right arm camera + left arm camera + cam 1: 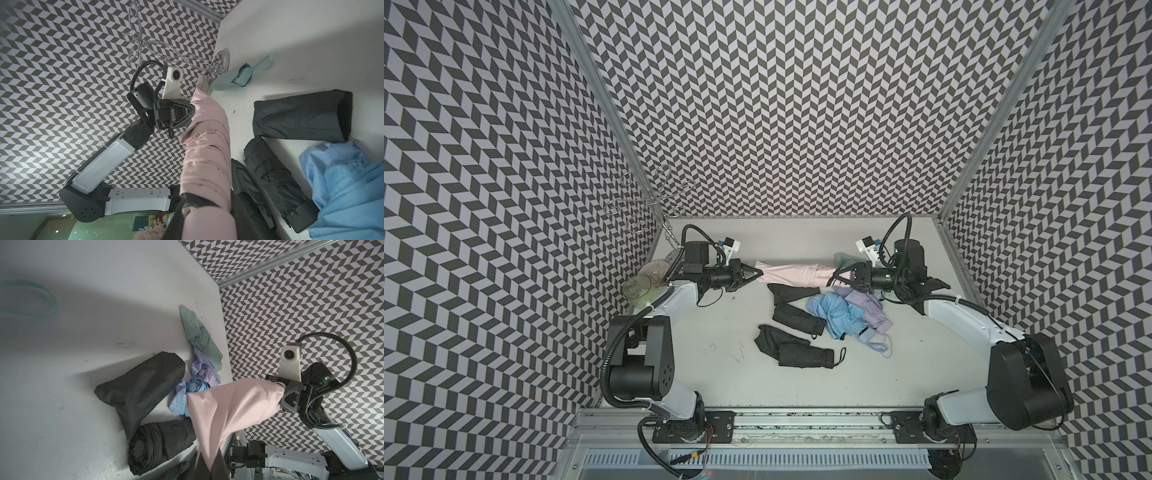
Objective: Take umbrellas out of sleeves
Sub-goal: Take out the umbrella from the umbrella sleeve, then place the umbrella sleeve at the center of the board.
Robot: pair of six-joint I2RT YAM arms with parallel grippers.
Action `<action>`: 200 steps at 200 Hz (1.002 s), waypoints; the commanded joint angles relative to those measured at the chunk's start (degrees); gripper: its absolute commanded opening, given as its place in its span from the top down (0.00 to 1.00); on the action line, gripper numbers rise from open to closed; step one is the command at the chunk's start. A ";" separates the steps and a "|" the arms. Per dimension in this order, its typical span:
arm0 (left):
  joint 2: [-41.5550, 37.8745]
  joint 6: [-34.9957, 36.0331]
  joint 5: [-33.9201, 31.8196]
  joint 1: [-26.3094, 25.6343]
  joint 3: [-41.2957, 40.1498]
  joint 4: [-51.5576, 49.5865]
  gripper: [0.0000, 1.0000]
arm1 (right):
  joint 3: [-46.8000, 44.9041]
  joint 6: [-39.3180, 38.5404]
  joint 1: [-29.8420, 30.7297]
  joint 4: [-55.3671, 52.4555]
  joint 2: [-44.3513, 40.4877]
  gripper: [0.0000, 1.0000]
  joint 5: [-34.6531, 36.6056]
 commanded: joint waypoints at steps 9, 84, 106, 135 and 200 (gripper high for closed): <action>0.12 0.30 -4.08 3.07 0.87 0.08 1.00 | 1.28 -3.07 -3.53 -2.74 -4.20 0.85 3.60; 3.93 -0.37 -2.25 1.21 4.26 1.20 1.00 | 6.51 0.47 -8.23 -0.03 -12.05 0.85 9.31; 5.01 -1.98 -1.64 -1.37 5.86 4.09 1.00 | 6.42 5.75 -8.25 7.14 -11.16 0.85 3.92; 7.68 -5.51 -1.20 -4.84 8.96 9.60 0.99 | 4.49 12.85 -7.81 18.26 -10.50 0.84 -0.40; 20.98 -8.21 -0.74 -8.13 17.62 15.16 0.98 | 4.63 14.31 -6.74 21.35 -9.12 0.84 -1.02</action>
